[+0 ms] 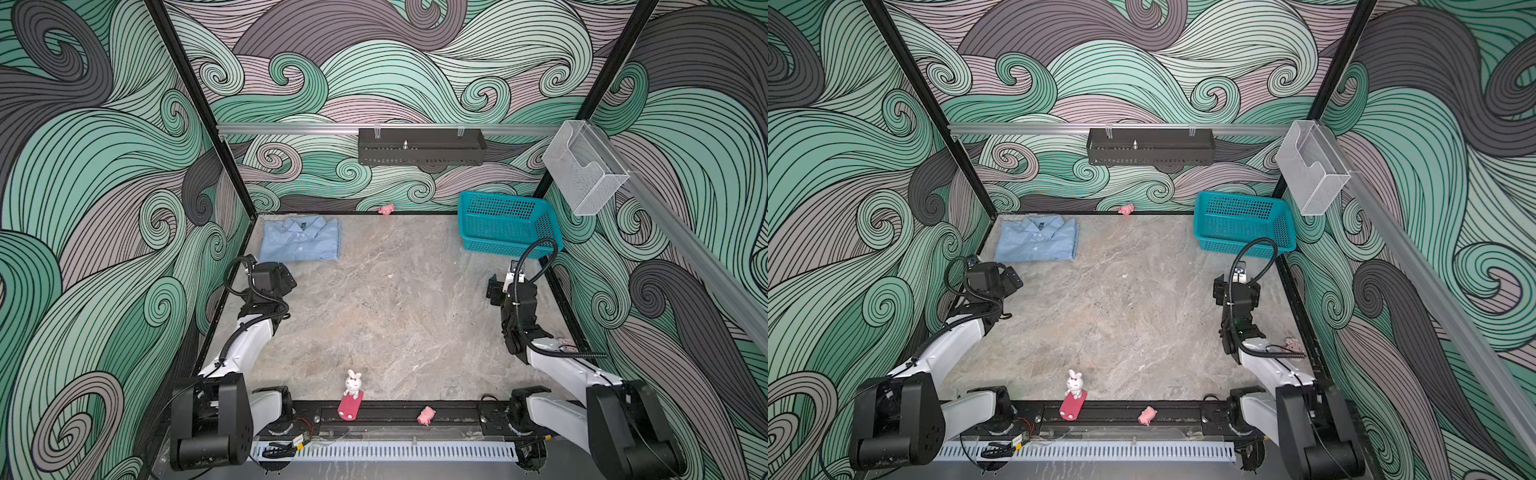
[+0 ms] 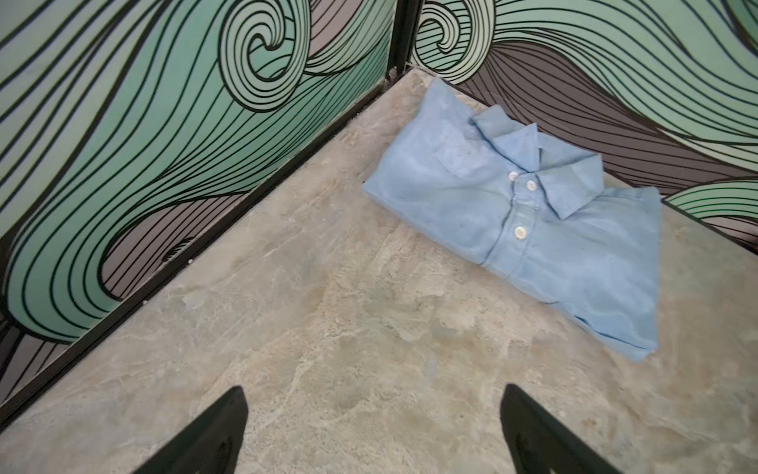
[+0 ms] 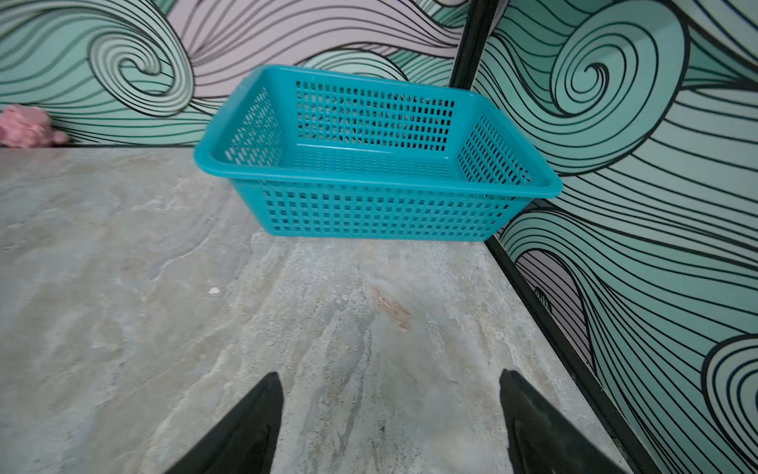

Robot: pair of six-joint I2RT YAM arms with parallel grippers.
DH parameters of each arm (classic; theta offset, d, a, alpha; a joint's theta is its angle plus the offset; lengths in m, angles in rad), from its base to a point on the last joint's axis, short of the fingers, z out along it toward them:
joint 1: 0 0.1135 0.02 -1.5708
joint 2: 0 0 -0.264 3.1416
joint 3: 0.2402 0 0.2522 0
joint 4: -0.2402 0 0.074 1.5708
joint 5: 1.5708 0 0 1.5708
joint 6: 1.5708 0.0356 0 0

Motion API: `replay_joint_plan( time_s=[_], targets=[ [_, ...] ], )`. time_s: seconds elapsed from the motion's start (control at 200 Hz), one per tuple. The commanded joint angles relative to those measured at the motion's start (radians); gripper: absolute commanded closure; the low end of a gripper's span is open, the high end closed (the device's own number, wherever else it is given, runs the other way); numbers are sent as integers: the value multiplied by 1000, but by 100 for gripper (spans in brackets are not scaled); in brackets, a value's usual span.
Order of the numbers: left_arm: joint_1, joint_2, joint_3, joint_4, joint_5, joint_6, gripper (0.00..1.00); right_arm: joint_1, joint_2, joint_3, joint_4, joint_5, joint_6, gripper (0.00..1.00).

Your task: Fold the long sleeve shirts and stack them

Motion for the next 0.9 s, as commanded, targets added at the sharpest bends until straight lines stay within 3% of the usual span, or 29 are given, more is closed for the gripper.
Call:
replay_joint_plan(
  time_s=[0.0,0.07,0.165,0.245,0.325,0.345,0.36,0.395,0.465,0.57,0.71,0.806,0.891],
  targets=[
    [-8,42,21,108,-104,9,2,-54,112,5,150,-96,25,17],
    [-8,84,15,141,-106,39,1,-76,138,35,134,-181,68,17],
    [-8,135,13,173,-114,84,1,-96,250,10,285,-229,89,17],
    [-6,170,-6,261,-81,147,1,-100,386,-17,516,-284,61,18],
    [-5,210,-41,365,-35,174,1,-102,321,42,288,-298,68,18],
    [-5,225,-45,382,-20,182,1,-101,345,39,333,-302,64,4],
    [-5,235,-46,394,-9,186,1,-101,359,33,365,-308,58,1],
    [-5,282,-55,444,22,210,1,-100,371,28,403,-312,56,1],
    [-10,301,-41,434,106,253,2,-101,329,47,289,-311,61,1],
    [-19,319,-54,482,172,296,2,-101,350,40,338,-311,59,1],
    [-20,364,-161,735,249,364,1,-86,344,58,295,-299,45,1],
    [-21,336,-126,613,237,327,1,-62,346,70,280,-271,22,1],
    [-21,353,-144,684,252,358,1,-60,344,72,271,-267,21,1]
  ],
)
